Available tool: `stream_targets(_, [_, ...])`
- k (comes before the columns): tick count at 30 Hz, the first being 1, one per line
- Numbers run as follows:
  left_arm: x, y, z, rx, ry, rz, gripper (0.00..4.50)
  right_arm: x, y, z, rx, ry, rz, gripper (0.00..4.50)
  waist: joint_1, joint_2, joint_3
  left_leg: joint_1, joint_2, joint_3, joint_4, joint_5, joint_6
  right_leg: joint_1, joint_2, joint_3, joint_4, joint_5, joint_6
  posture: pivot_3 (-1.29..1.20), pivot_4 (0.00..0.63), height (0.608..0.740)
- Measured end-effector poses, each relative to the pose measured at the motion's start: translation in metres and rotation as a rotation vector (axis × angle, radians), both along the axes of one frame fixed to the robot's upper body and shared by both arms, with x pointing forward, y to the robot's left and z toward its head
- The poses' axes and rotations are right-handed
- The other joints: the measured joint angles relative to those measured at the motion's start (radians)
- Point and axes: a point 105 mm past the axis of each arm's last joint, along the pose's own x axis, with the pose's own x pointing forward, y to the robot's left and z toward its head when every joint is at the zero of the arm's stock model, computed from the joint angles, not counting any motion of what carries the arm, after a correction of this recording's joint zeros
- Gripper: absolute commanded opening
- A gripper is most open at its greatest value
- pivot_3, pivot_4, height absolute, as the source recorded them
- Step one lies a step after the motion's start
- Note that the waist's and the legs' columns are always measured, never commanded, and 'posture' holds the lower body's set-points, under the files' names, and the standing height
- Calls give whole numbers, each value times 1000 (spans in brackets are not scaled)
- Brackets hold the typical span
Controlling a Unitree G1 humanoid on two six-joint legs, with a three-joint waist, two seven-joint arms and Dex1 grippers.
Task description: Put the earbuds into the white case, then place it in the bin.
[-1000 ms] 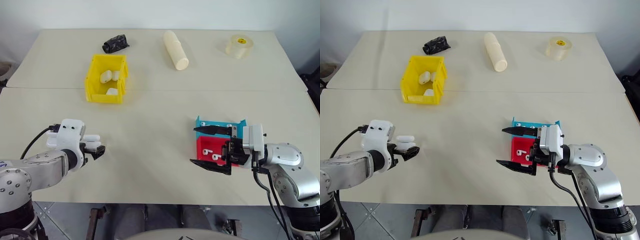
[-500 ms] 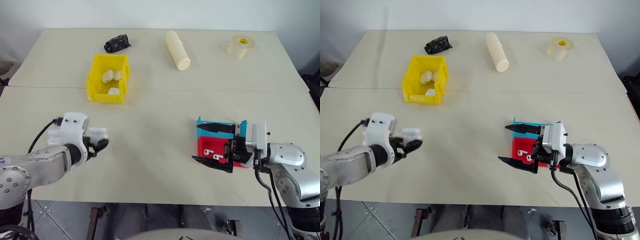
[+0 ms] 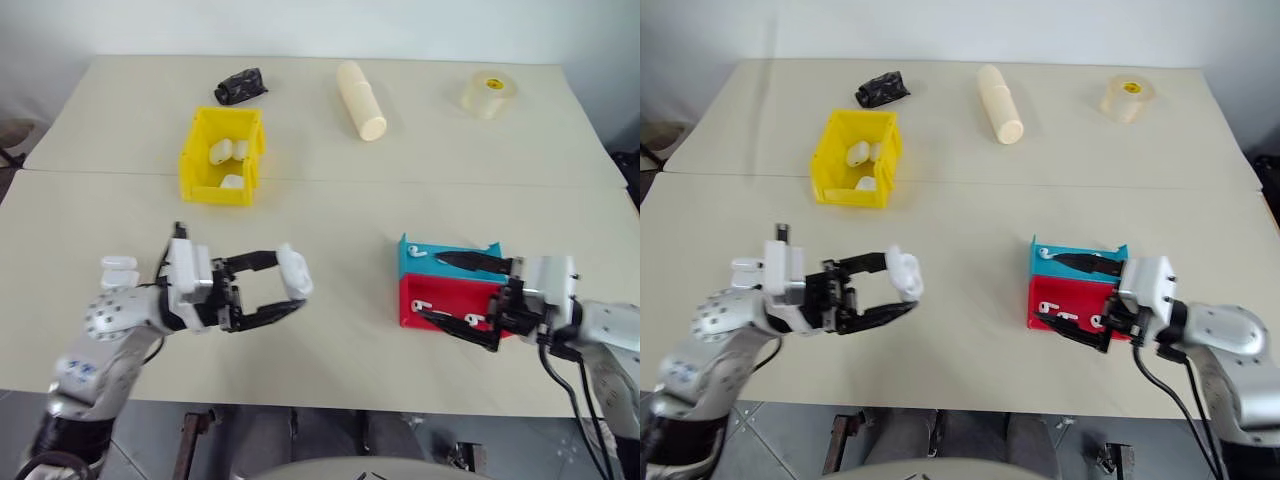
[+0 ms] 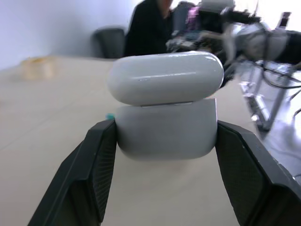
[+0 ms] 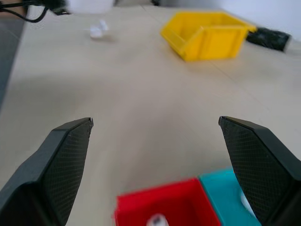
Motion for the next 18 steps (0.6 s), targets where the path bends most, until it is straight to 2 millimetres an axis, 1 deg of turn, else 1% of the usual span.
stream_targets(3, [-1, -18, -8, -63, -37, -127, 2800, -14, -22, -8, -40, 29, -108, 4500, 1, 0, 0, 0, -1, 0, 1, 0, 1, 0, 0, 0, 1, 0, 0, 0, 150, 740])
stream_targets(5, [0, -31, -12, -88, -75, -193, 2800, -30, -37, -13, -73, 51, -187, 4500, 2, 0, 0, 0, -3, 1, 1, 0, 1, 1, 1, 0, 1, 0, 0, 0, 150, 740])
stream_targets(9, [-2, -50, -22, -82, -136, -294, 2800, -56, -69, -20, -124, 97, -340, 4500, -4, -1, 0, 2, -3, 3, 1, 0, 1, 1, 2, 1, 1, 0, 1, 0, 150, 740])
stream_targets(12, [-8, -62, -25, -81, -209, -379, 2800, -74, -90, -22, -169, 124, -440, 4500, -5, 0, -1, 2, -2, 3, 1, 0, 1, 1, 3, 2, 1, 0, 1, 0, 150, 740])
stream_targets(15, [-8, -71, -24, -87, -244, -408, 2800, -84, -99, -23, -200, 143, -482, 4500, -6, 0, -1, 3, -1, 4, 0, -1, 1, 1, 3, 3, 1, 0, 1, 0, 150, 740])
stream_targets(18, [-6, -73, -23, -98, -241, -406, 2800, -85, -95, -23, -220, 166, -470, 4500, -6, 1, -1, 3, -1, 3, 0, -1, 1, 1, 3, 3, 1, 0, 1, 0, 150, 740])
